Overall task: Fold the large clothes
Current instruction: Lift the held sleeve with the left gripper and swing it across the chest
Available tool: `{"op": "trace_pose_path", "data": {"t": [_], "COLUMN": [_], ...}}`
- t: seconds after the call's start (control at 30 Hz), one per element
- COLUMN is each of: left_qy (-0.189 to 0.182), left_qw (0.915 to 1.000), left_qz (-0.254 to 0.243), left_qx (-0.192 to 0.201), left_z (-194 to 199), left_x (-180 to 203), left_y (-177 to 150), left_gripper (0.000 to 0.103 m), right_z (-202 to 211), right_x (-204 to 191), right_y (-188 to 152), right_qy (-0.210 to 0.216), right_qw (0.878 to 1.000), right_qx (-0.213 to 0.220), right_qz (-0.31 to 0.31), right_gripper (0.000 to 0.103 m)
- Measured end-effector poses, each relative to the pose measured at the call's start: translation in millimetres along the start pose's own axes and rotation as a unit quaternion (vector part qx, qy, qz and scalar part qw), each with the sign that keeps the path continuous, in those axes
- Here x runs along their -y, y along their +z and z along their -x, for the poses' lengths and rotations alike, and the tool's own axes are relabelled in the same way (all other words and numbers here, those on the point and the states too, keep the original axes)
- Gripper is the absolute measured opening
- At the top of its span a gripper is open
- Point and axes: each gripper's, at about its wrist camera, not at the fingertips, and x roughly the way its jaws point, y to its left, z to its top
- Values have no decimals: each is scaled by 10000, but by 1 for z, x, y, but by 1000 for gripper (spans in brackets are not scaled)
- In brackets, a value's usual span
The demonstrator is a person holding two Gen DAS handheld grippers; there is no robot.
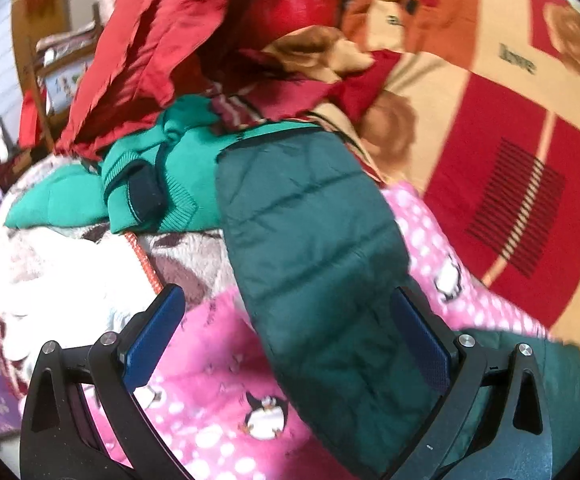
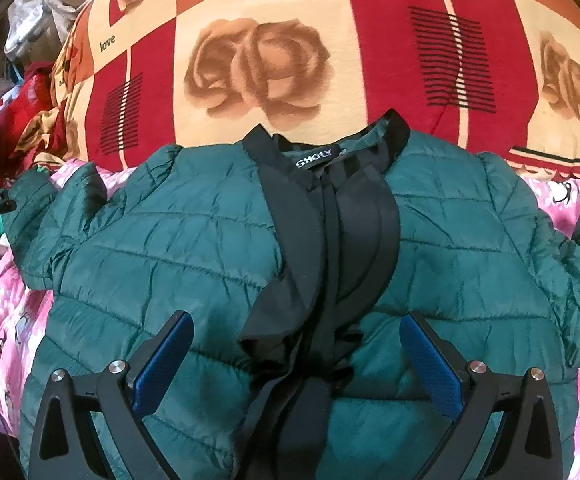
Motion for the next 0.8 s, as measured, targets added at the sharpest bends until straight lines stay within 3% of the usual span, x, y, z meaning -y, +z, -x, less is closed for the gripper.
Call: {"op": "trace_pose_path", "data": {"t": [0.13, 0.3, 0.33, 0.37, 0.43, 0.53, 0.63, 0.8], "left_qy": [-42, -91, -200, -359, -650, -869, -998, -1512], "left_qw": [9996, 9996, 9992, 9984, 9954, 9927, 9931, 9881], "left_qz": [270, 254, 309, 395, 562, 759, 564, 280], "left_qx": [33, -111, -143, -180, -415, -362, -244, 11], "left_z": [-18, -44, -49, -53, -61, -56, -39, 6], "left_x": [-13, -12, -13, -14, -17, -20, -13, -1], "left_y": [9, 18, 19, 20, 20, 18, 18, 15], "left_gripper": [102, 102, 94, 72, 45, 17, 10, 9], "right_z": [-3, -8, -9, -9, -11, -12, -11, -4], "right_x": [-4, -5, -5, -5, -5, -6, -7, -7], "right_y": [-1, -1, -1, -1, -2, -2, -2, -4], "right_qy": [-10, -22, -30, -42, -54, -73, -92, -103], "right_qw": [10000, 9999, 9999, 9999, 9999, 9998, 9997, 9998], "right_qx": [-47, -109, -113, -120, -143, -164, -156, -82], "right_qz": [73, 77, 76, 75, 74, 104, 135, 141], "right_gripper": [103, 103, 103, 103, 103, 103, 103, 103]}}
